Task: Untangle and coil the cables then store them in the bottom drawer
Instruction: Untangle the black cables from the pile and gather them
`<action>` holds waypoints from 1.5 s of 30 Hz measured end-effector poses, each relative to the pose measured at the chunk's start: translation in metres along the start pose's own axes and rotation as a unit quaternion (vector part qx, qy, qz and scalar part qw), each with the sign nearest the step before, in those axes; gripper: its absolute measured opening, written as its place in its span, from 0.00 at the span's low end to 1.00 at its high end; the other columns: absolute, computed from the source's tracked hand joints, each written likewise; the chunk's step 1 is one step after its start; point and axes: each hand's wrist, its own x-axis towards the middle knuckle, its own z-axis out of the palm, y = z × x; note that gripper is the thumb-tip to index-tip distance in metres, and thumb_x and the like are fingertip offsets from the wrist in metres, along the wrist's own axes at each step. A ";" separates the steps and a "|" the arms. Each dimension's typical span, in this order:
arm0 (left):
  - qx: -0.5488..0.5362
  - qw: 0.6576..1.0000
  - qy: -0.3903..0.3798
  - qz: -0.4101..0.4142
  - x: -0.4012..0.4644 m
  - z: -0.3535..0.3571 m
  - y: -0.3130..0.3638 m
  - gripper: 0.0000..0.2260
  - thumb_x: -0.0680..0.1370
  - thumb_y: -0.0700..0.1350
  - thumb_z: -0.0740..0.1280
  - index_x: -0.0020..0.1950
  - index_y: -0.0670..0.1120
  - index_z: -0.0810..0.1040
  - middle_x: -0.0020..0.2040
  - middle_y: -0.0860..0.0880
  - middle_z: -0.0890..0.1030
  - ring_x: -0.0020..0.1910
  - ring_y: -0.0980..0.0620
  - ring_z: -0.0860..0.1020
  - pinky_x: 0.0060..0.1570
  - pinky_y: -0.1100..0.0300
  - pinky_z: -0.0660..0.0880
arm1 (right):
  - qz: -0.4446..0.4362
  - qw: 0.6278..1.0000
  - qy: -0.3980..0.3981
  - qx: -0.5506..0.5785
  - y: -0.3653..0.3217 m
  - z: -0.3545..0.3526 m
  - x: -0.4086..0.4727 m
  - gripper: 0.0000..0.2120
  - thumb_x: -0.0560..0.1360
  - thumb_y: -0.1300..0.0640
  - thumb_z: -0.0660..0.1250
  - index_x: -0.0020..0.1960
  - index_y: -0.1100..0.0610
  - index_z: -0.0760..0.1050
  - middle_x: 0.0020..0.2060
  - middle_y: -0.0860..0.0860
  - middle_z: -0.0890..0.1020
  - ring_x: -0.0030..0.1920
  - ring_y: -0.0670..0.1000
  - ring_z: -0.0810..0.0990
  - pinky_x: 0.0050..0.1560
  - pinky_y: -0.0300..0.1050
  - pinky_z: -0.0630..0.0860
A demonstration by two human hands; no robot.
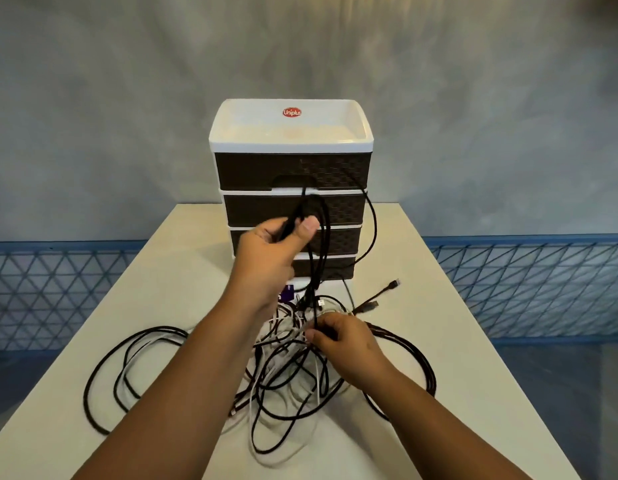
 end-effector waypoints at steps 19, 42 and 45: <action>-0.052 0.995 0.089 0.013 0.007 -0.022 0.030 0.04 0.76 0.47 0.72 0.43 0.49 0.81 0.27 0.57 0.73 0.24 0.57 0.56 0.22 0.64 0.55 | 0.028 0.972 -0.038 0.231 -0.039 -0.067 0.010 0.08 0.77 0.57 0.69 0.45 0.62 0.81 0.36 0.55 0.79 0.33 0.49 0.79 0.43 0.48 0.76; 0.075 0.987 -0.132 0.049 -0.122 -0.050 0.107 0.09 0.71 0.49 0.69 0.47 0.46 0.84 0.34 0.53 0.75 0.25 0.59 0.59 0.23 0.67 0.56 | -0.180 0.912 0.250 0.269 -0.109 -0.140 -0.095 0.10 0.81 0.56 0.61 0.41 0.49 0.73 0.39 0.47 0.78 0.40 0.46 0.75 0.42 0.41 0.71; 0.096 0.978 -0.187 0.003 -0.136 -0.054 0.106 0.10 0.71 0.49 0.69 0.46 0.46 0.85 0.33 0.53 0.74 0.24 0.60 0.59 0.23 0.68 0.55 | -0.208 0.955 0.085 0.194 -0.122 -0.125 -0.110 0.04 0.79 0.53 0.64 0.52 0.48 0.77 0.50 0.48 0.81 0.50 0.43 0.79 0.49 0.39 0.72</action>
